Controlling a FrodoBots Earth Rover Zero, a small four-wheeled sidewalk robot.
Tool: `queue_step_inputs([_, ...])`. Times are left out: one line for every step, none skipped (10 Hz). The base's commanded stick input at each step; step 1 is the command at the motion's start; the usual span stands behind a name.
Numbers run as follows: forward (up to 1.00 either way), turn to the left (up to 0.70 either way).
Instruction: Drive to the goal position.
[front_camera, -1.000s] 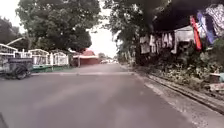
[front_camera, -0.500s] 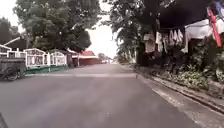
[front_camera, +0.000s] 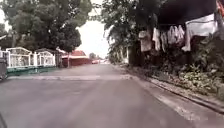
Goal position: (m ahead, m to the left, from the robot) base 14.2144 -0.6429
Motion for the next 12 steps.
queue_step_inputs([1.0, 0.0])
queue_step_inputs([1.0, 0.0])
queue_step_inputs([1.0, 0.0])
queue_step_inputs([1.0, 0.0])
queue_step_inputs([1.0, 0.0])
queue_step_inputs([1.0, 0.0])
queue_step_inputs([1.0, 0.0])
queue_step_inputs([1.0, 0.0])
queue_step_inputs([1.0, 0.0])
queue_step_inputs([1.0, 0.0])
queue_step_inputs([1.0, 0.0])
queue_step_inputs([1.0, 0.0])
